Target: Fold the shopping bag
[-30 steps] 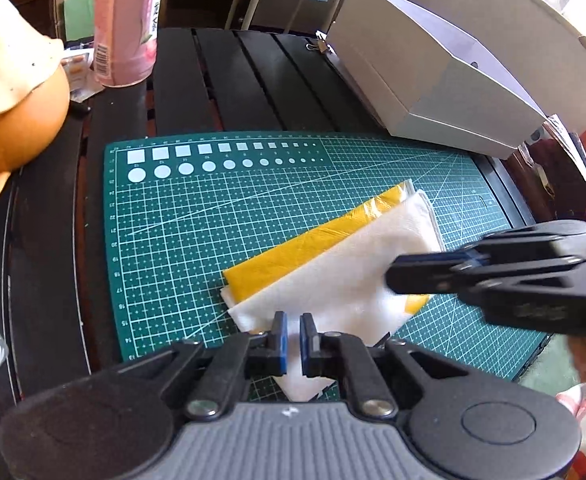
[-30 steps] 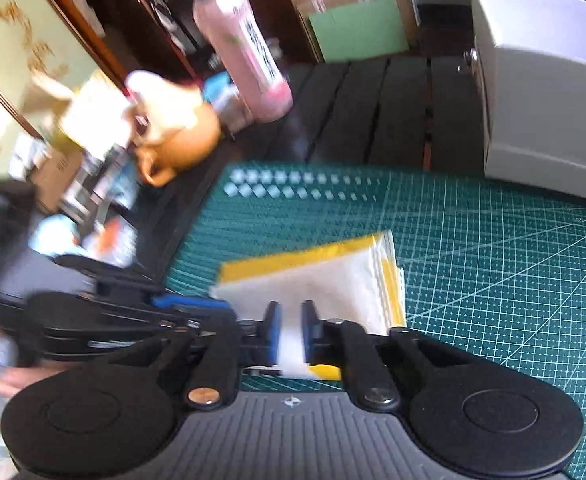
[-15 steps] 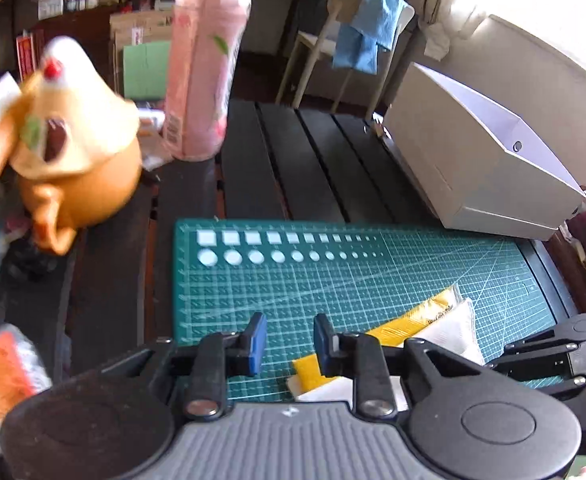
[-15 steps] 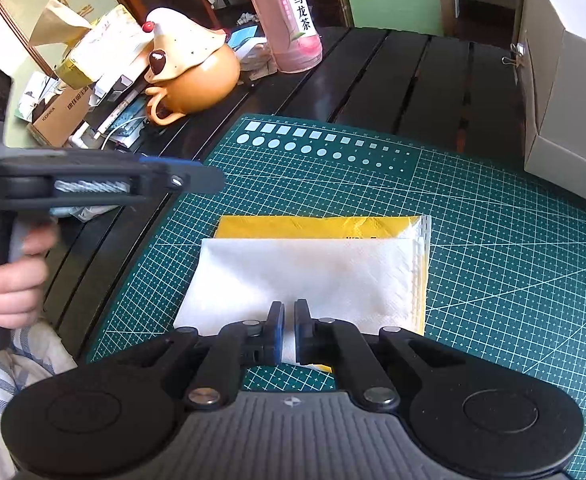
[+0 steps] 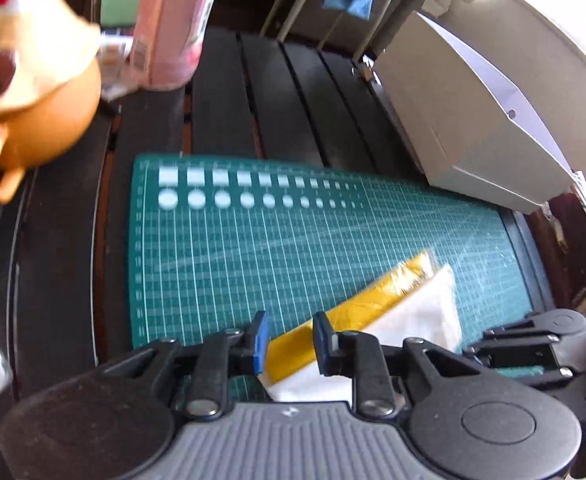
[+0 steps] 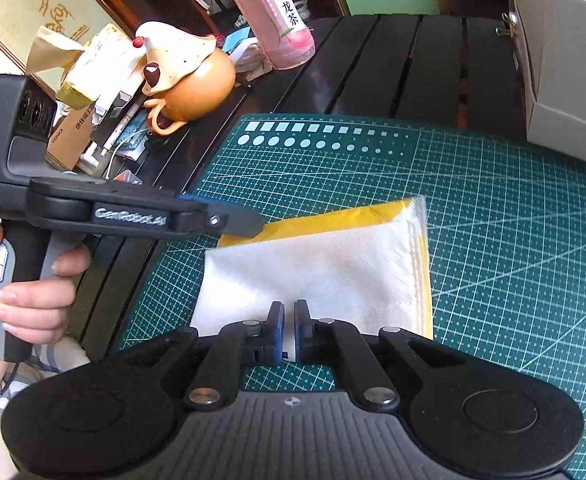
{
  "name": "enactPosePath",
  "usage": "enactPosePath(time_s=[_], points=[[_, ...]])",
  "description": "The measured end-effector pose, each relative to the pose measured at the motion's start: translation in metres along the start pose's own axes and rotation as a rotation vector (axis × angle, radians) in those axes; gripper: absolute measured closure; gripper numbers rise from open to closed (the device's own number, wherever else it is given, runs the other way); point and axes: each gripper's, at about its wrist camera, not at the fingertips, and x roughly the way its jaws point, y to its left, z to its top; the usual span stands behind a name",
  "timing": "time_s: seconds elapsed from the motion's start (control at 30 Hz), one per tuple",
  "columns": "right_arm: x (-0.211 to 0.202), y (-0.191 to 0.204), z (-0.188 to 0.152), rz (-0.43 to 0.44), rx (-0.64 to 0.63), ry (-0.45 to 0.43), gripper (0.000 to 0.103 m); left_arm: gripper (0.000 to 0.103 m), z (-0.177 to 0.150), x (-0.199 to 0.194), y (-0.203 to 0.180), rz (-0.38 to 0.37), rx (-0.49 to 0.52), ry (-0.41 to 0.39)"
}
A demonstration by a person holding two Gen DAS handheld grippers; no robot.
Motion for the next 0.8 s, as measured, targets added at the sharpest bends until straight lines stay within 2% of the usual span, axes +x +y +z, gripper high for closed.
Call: enactPosePath(time_s=[0.13,0.27,0.43,0.57,0.7,0.8], points=[[-0.007,-0.008,-0.003,0.004,0.038,0.003,0.100,0.086,-0.018,-0.003,-0.003,-0.057,-0.019,0.091],[-0.013,-0.016,-0.005,0.000,0.078,-0.008,0.100,0.087,-0.032,0.000,-0.020,-0.072,0.023,0.153],[-0.016,-0.023,-0.006,0.009,0.117,-0.022,0.100,0.087,-0.038,-0.005,-0.032,-0.084,0.078,0.148],[-0.019,-0.028,-0.007,0.022,0.145,-0.025,0.099,0.086,-0.035,-0.012,-0.021,-0.058,0.040,0.074],[-0.018,-0.033,-0.007,0.047,0.193,-0.026,0.096,0.087,-0.038,-0.007,-0.024,-0.094,0.039,0.094],[-0.016,-0.035,-0.009,0.071,0.227,-0.028,0.096,0.091,-0.041,-0.001,-0.032,-0.080,0.056,0.121]])
